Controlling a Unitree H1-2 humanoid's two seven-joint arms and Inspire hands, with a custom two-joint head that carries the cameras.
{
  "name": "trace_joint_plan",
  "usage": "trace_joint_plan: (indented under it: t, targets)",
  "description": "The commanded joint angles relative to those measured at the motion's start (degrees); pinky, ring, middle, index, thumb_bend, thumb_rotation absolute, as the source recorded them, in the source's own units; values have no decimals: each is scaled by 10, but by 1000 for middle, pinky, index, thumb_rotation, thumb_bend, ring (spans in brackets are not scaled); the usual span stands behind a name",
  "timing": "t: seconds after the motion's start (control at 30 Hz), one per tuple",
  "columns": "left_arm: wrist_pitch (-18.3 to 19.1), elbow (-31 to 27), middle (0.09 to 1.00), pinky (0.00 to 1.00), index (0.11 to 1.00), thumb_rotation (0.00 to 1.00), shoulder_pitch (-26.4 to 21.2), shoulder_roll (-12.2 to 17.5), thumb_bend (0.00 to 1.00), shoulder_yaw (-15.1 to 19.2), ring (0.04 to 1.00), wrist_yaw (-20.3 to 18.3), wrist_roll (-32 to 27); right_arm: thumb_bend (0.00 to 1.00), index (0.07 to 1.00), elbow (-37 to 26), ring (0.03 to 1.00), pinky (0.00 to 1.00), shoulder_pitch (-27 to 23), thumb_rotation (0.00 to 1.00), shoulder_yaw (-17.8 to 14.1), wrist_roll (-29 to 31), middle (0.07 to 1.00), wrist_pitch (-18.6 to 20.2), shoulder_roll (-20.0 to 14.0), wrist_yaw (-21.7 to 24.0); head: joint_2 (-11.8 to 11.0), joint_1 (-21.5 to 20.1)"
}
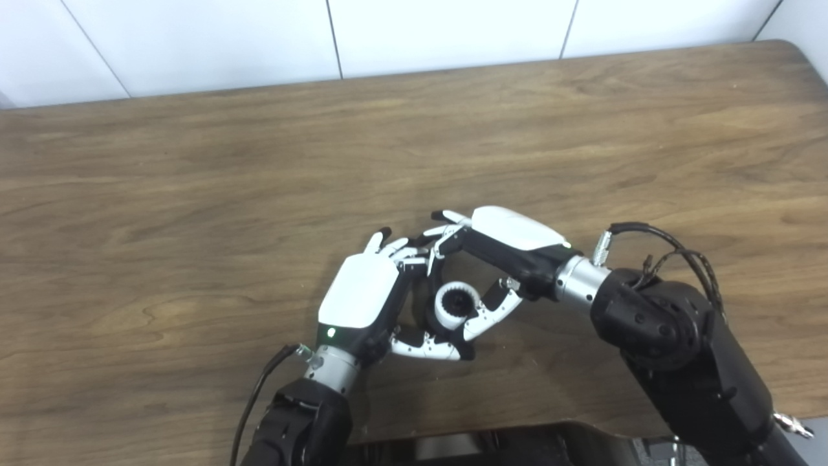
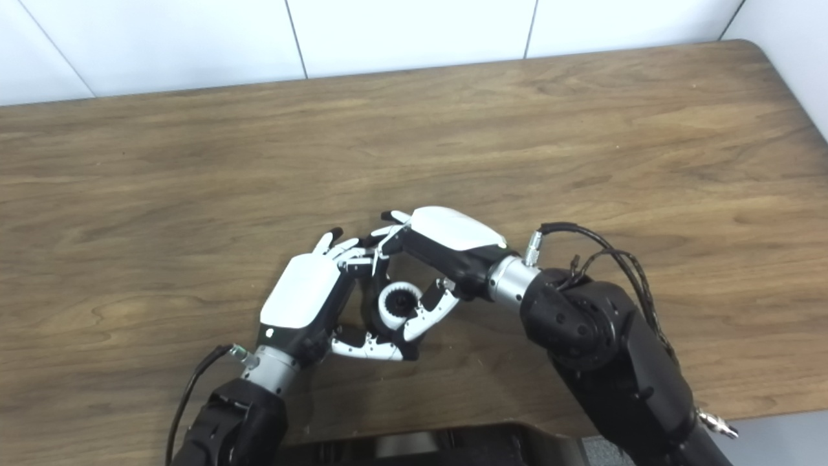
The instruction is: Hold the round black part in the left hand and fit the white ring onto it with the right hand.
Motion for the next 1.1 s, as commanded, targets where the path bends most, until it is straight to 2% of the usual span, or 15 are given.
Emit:
trace_joint_plan:
  t: [0.0,0.2,0.5,0.8,0.93,1.07]
  targets:
    - [-5,-12,769,1000,485,50,-4,2,522,0,884,-2,6,984,626,-12,988,892,-16,196,-7,-3,881,-9,3,-14,0,-1]
    - [-5,-11,768,1000,485,50,-5,3,522,0,883,-1,8,1000,664,-12,988,912,-20,249,-11,-4,903,-10,5,-16,1,0]
    - [-5,-12,769,1000,484,50,-5,3,522,0,884,-1,7,1000,607,-12,983,916,-20,250,-19,4,889,-12,3,-17,2,-1]
    - [-6,-7,766,1000,485,50,-5,2,522,1,882,5,8,1000,619,-23,971,883,-30,245,-30,8,884,-8,2,-17,0,-3]
    - [-7,-3,765,1000,485,49,-7,4,521,1,881,8,7,1000,653,-48,975,884,-44,232,-47,8,881,20,2,0,-1,-4]
    - [-5,-4,768,1000,484,50,-6,4,521,2,884,5,5,1000,670,-69,971,872,-58,243,-70,6,884,28,-2,22,-3,-4]
